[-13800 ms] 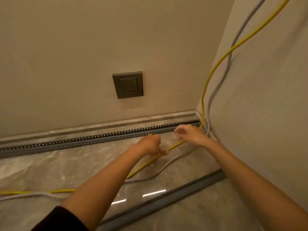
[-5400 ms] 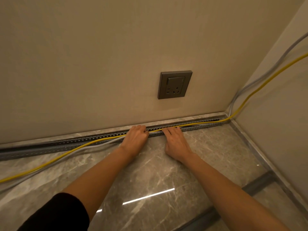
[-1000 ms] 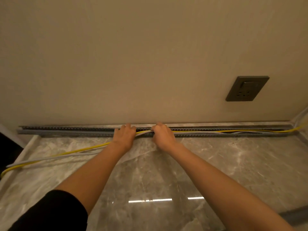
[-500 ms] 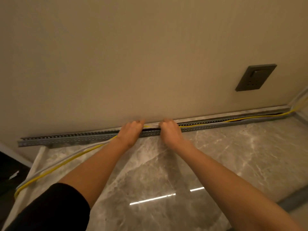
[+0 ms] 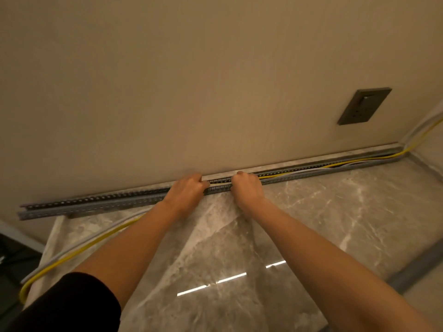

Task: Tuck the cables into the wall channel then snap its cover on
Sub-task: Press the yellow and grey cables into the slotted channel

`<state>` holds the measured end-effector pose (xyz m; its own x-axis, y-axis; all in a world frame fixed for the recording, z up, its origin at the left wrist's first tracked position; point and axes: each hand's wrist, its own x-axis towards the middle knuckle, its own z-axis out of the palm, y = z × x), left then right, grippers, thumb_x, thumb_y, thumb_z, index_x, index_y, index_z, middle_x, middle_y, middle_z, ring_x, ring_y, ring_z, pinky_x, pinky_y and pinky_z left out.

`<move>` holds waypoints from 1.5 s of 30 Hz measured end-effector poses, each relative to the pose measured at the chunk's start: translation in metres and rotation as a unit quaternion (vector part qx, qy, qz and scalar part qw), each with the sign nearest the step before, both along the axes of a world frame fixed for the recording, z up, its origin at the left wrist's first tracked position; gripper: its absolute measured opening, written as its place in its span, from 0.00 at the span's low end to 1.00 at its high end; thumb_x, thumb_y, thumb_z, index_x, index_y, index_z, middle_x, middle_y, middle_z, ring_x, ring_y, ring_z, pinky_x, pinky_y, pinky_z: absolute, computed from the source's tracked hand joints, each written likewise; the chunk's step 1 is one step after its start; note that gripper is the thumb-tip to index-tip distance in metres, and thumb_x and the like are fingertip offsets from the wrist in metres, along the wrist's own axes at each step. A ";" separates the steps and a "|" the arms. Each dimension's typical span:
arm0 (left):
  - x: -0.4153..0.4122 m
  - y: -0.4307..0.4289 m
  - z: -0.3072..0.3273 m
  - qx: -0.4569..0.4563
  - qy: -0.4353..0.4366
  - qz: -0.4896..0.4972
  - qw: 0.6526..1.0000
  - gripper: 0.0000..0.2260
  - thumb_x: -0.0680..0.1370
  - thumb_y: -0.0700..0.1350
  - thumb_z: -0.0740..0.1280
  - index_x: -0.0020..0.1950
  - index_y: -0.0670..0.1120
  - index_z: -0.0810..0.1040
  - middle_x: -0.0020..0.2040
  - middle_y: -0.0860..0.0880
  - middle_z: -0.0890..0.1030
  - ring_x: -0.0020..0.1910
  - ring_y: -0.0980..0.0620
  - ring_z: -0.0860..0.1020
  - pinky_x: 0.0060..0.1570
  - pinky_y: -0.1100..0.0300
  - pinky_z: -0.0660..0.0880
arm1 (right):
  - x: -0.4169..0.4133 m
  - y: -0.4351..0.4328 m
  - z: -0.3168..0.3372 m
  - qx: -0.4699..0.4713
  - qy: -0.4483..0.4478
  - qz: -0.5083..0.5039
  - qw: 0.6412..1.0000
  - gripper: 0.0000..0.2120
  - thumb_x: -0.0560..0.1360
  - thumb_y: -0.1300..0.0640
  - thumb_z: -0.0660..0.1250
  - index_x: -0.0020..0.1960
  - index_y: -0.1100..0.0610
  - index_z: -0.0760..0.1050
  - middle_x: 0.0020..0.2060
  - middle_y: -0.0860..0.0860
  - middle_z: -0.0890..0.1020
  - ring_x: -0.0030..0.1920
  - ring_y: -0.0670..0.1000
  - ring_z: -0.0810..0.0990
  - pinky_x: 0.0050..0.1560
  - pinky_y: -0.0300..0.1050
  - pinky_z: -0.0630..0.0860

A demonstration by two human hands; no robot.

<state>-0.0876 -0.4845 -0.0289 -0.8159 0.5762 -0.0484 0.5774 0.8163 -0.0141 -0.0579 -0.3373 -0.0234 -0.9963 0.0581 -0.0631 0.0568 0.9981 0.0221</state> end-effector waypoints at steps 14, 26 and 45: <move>0.006 -0.027 0.009 -0.120 0.014 0.015 0.993 0.14 0.81 0.37 0.54 0.64 0.39 0.70 0.64 0.39 0.73 0.61 0.39 0.75 0.55 0.47 0.71 | -0.004 -0.037 -0.002 -0.055 0.027 0.135 0.989 0.17 0.75 0.67 0.59 0.63 0.63 0.69 0.62 0.60 0.72 0.63 0.60 0.71 0.62 0.51 0.67; 0.010 -0.045 0.005 -0.061 0.038 0.021 0.997 0.12 0.81 0.41 0.57 0.61 0.37 0.71 0.60 0.38 0.74 0.60 0.39 0.75 0.50 0.48 0.73 | -0.002 -0.054 -0.018 -0.027 0.003 0.154 0.988 0.20 0.77 0.69 0.55 0.69 0.64 0.63 0.65 0.60 0.71 0.67 0.59 0.68 0.62 0.49 0.69; 0.016 -0.079 0.006 -0.055 -0.003 0.072 0.996 0.16 0.78 0.32 0.56 0.66 0.39 0.66 0.64 0.40 0.70 0.60 0.40 0.73 0.54 0.49 0.71 | 0.007 -0.021 -0.036 0.097 0.063 0.195 0.974 0.20 0.46 0.63 0.81 0.37 0.61 0.82 0.31 0.54 0.82 0.31 0.53 0.82 0.28 0.39 0.78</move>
<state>-0.0719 -0.5634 -0.0228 -0.8895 0.4437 -0.1095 0.4542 0.8848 -0.1040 -0.0509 -0.3583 -0.0596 -0.9443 -0.3270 0.0362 -0.3106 0.9223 0.2298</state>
